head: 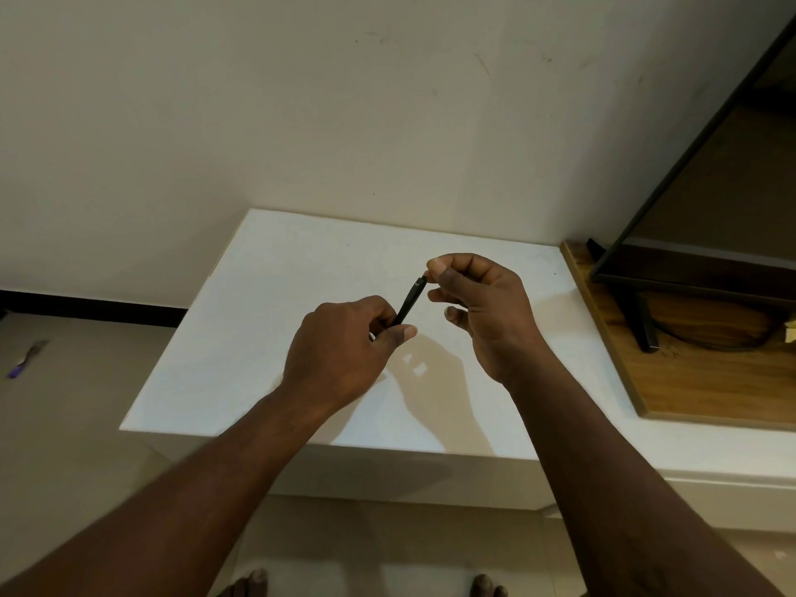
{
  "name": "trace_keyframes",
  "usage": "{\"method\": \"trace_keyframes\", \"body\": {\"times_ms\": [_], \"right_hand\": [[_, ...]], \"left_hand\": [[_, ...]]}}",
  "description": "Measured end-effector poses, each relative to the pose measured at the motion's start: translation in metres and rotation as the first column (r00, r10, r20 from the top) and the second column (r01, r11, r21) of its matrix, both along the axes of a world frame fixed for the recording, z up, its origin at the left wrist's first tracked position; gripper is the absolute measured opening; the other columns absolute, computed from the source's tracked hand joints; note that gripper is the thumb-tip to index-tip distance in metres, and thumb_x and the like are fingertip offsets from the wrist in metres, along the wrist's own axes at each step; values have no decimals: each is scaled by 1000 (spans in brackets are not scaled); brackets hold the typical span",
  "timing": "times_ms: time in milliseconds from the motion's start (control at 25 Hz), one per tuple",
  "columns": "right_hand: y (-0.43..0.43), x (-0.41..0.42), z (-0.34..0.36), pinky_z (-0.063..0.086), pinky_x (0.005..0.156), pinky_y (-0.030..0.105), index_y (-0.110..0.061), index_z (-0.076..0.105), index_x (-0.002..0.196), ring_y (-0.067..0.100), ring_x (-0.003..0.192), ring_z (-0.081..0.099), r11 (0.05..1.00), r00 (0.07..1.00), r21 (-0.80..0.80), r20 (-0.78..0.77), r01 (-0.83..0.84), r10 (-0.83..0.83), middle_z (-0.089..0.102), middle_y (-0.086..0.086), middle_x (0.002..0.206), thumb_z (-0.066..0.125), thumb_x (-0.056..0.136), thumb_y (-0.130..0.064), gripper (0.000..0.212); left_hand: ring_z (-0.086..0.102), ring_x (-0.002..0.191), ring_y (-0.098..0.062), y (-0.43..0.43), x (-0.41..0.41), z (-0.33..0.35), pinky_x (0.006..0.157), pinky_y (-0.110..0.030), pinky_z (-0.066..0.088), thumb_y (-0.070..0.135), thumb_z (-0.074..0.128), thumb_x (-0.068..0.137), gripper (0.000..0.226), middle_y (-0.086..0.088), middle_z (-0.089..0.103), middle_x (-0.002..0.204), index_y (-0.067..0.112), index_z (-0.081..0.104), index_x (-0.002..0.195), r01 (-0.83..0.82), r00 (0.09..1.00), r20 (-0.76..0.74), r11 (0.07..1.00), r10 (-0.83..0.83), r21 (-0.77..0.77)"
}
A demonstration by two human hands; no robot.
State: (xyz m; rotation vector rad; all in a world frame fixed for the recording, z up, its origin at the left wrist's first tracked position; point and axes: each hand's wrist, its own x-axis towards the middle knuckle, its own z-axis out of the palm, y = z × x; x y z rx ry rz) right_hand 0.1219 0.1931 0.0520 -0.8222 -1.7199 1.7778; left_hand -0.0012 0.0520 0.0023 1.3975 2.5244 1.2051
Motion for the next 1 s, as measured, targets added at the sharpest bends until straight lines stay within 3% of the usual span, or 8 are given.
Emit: {"method": "trace_keyframes", "body": {"times_ms": [200,520,1000], "right_hand": [[1,0,-1,46,77,32,-26,78,89,5,79,73,1000,1000,-5,9,-10,10,80,-6,93,77,95,-27,6],[2,1,-2,46,77,33,-25,78,89,5,79,72,1000,1000,-18,11,-21,22,79,-6,92,78,94,-27,6],[4,1,-3,47,78,33,-24,79,91,6,79,72,999,1000,-39,12,-23,24,80,-4,94,78,93,-28,5]], "left_hand": [[62,65,-2,0,0,0,59,-25,49,63,65,89,33,20,61,65,31,71,91,2,1000,5,1000,-2,1],[60,61,0,1,-1,-1,55,-21,41,65,64,88,33,22,58,62,33,70,90,-9,1000,-3,1000,9,-5],[60,62,1,0,-1,-3,56,-22,47,65,64,88,34,22,59,65,32,71,92,9,1000,-11,1000,-9,2]]}}
